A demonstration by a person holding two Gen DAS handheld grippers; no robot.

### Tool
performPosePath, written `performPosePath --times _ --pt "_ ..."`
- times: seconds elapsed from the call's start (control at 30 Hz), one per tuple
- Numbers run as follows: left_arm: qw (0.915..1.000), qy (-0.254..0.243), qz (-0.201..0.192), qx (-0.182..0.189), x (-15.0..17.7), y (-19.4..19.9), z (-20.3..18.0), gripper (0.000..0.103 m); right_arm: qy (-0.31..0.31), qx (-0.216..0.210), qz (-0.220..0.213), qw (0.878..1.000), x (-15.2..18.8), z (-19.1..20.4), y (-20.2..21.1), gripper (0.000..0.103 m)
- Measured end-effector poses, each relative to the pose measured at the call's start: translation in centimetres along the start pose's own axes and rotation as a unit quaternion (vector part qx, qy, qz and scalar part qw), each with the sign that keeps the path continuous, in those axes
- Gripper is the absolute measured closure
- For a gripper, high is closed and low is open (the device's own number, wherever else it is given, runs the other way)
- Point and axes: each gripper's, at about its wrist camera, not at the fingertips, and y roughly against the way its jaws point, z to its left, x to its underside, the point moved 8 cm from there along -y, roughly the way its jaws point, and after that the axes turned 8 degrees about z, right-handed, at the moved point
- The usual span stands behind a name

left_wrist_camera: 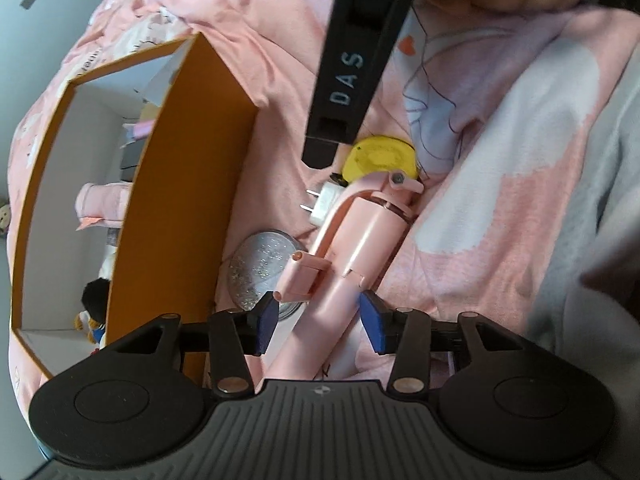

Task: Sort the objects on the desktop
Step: 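Move both grippers out to the pink toy and glitter compact beside the shoebox, then grasp the pink fire-extinguisher toy with the left gripper and lift it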

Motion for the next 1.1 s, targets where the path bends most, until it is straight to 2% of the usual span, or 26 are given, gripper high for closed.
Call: performPosePath --times 0.17,0.43,0.73,0.93,1.1 --pt "0.9996 -0.015 0.006 0.023 -0.4 -1.0 0.3 0.046 -0.002 0.000 0.001 1.000 0.0 0.0 -0.1 0.061" --pt "0.9977 0.003 -0.009 0.067 -0.5 -2.6 0.9 0.046 -0.010 -0.007 0.009 1.000 0.1 -0.3 -0.5 0.061" --pt "0.9986 -0.010 -0.023 0.047 -1.3 -3.9 0.2 0.047 -0.021 -0.012 0.008 1.000 0.1 -0.5 -0.5 0.062" --pt "0.9991 0.033 -0.006 0.027 -0.6 -3.4 0.9 0.048 -0.046 -0.012 -0.017 0.999 -0.5 -1.7 0.7 0.063" --pt "0.9955 0.086 -0.007 0.038 0.4 -2.4 2.1 0.048 -0.065 -0.011 -0.021 0.998 -0.8 -2.7 1.0 0.066"
